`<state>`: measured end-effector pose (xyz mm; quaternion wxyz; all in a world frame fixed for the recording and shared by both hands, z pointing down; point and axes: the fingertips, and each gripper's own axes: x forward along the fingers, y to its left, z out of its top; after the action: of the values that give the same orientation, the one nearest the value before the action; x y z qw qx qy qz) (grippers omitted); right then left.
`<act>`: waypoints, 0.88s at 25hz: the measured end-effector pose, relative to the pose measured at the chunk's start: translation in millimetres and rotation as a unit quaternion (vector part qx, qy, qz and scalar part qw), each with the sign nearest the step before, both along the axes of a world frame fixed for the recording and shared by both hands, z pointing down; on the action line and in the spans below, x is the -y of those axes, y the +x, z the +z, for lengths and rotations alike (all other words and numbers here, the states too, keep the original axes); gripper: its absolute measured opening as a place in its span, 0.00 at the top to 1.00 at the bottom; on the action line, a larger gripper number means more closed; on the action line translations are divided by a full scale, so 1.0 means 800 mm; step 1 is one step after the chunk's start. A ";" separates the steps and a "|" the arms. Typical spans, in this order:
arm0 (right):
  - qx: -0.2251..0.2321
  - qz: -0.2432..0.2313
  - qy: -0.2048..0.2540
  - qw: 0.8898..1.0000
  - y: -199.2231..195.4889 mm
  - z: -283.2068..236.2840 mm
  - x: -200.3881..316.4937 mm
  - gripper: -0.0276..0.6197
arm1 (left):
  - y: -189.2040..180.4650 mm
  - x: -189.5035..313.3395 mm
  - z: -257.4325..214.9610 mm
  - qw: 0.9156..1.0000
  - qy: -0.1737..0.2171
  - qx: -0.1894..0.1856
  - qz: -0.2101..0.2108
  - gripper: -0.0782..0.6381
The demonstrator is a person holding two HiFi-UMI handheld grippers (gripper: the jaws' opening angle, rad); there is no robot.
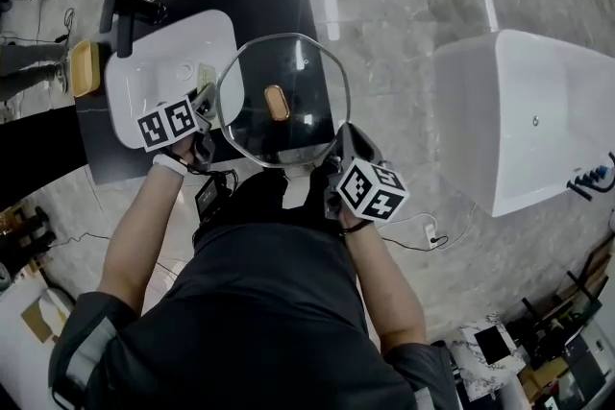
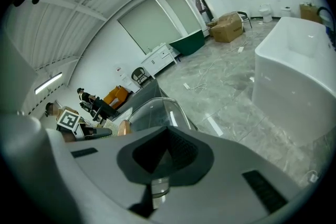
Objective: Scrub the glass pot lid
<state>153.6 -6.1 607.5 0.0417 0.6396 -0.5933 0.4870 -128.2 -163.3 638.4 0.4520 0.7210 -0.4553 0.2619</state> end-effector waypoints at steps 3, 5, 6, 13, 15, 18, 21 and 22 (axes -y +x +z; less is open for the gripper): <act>0.005 0.015 0.002 1.000 0.007 0.001 -0.013 0.95 | 0.010 0.009 -0.001 0.999 0.018 0.033 0.032 0.79; 0.008 0.024 0.005 1.000 0.011 0.000 -0.022 0.95 | 0.020 0.013 0.000 0.995 0.037 0.068 0.070 0.79; 0.009 0.029 0.006 1.000 0.012 -0.001 -0.026 0.95 | 0.025 0.016 0.000 0.991 0.047 0.086 0.091 0.79; 0.006 0.056 0.021 0.998 0.019 -0.021 -0.061 0.95 | 0.064 0.044 0.005 0.960 0.099 0.168 0.200 0.79; 0.008 0.068 0.020 0.997 0.024 -0.022 -0.074 0.95 | 0.079 0.052 0.008 0.953 0.101 0.184 0.220 0.79; 0.011 0.083 0.018 0.996 0.029 -0.021 -0.091 0.95 | 0.097 0.063 0.008 0.944 0.103 0.204 0.238 0.79; 0.015 0.096 0.019 0.995 0.031 -0.021 -0.101 0.95 | 0.110 0.071 0.003 0.935 0.109 0.224 0.253 0.79; 0.015 0.098 0.019 0.995 0.032 -0.021 -0.103 0.95 | 0.114 0.071 0.001 0.930 0.114 0.232 0.262 0.79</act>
<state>179.4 76.7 590.6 -0.0279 0.6880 -0.5373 0.4870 -37.3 -220.0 639.1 0.1642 0.7802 -0.3695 0.4773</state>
